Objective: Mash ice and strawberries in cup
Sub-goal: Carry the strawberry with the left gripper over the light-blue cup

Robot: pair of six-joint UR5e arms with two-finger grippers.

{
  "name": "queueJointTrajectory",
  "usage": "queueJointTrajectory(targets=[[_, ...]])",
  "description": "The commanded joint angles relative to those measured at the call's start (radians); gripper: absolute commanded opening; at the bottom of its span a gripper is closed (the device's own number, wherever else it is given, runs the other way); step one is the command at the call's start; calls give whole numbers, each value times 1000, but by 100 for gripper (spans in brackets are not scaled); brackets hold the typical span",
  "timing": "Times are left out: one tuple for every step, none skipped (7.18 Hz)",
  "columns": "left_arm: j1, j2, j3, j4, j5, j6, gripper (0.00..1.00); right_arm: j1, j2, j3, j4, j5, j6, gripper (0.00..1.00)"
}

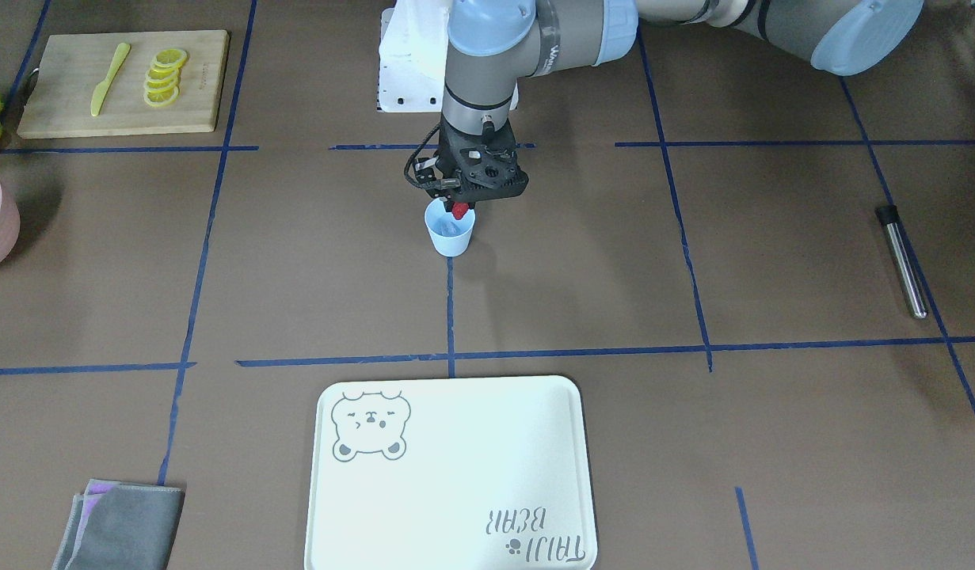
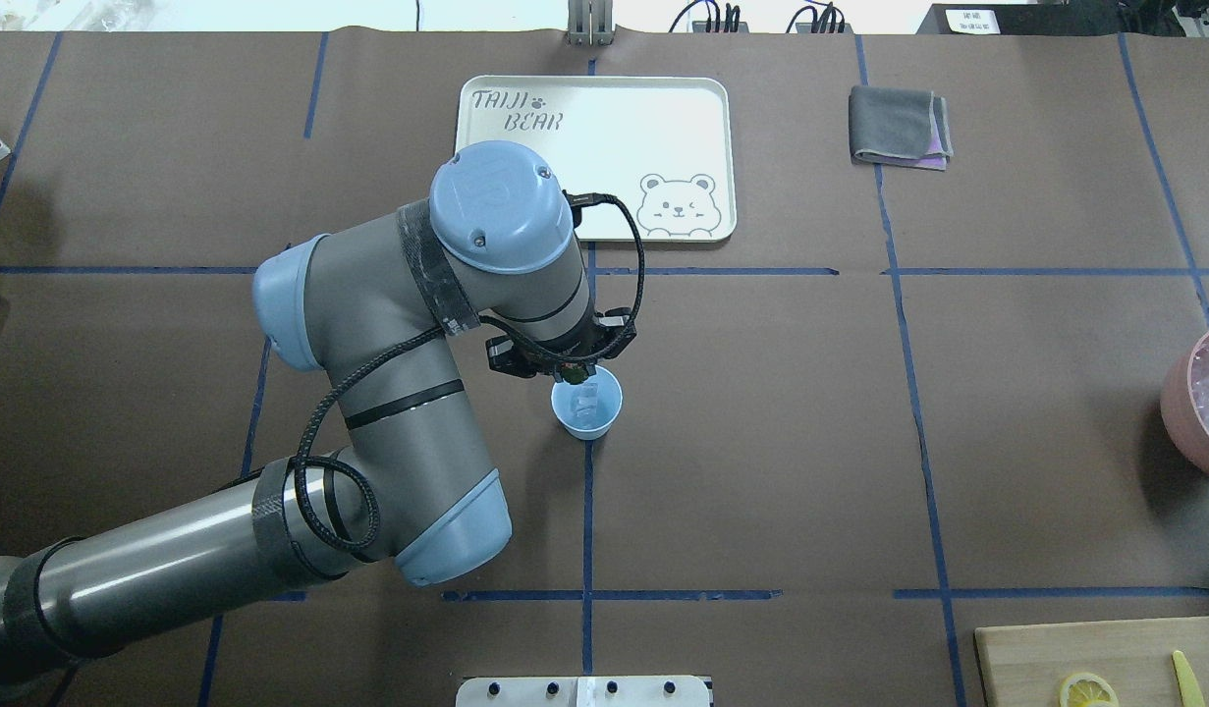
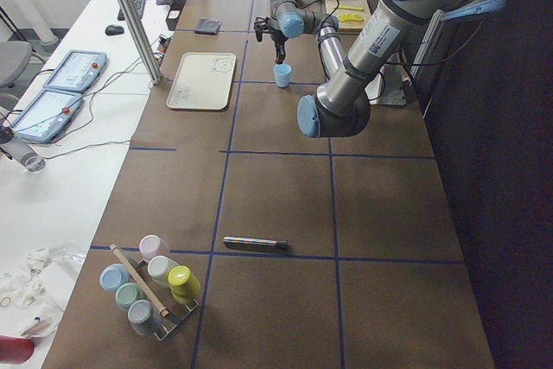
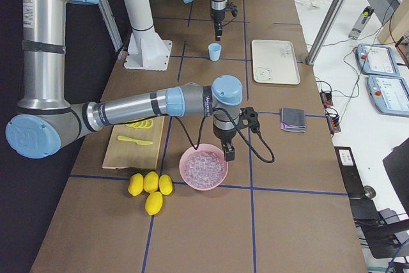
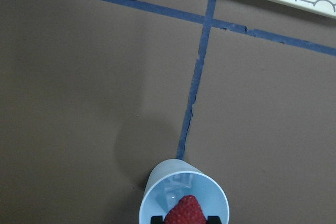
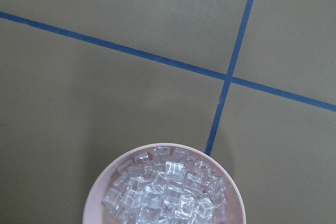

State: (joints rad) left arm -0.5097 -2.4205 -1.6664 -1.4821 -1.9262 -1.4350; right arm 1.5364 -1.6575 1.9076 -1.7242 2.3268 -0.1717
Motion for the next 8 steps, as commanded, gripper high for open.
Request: queueJointTrajectory(targets=[[39,0,8,-15,6,-8,2,1,-1,-2,0,8,0,99],[45,1,22,-26,7,-22,2,1,-1,-2,0,8,0,99],[46,3,25,-29,7,-22,3,1,-1,-2,0,8,0,99],[46,4,30,-29,7,-21,5,1,-1,-2,0,8,1,99],[46,3,30,-33,7,-22,13,1,-1,-2,0,8,1,99],[46,6,31,-52,7,-19,41,1,-1,-2,0,8,1,99],[46,9,30,-52,9,-15,75,1,-1,-2,0,8,1,99],[46,15,30,-53,35,-7,95,1,-2,-2,0,8,1,99]])
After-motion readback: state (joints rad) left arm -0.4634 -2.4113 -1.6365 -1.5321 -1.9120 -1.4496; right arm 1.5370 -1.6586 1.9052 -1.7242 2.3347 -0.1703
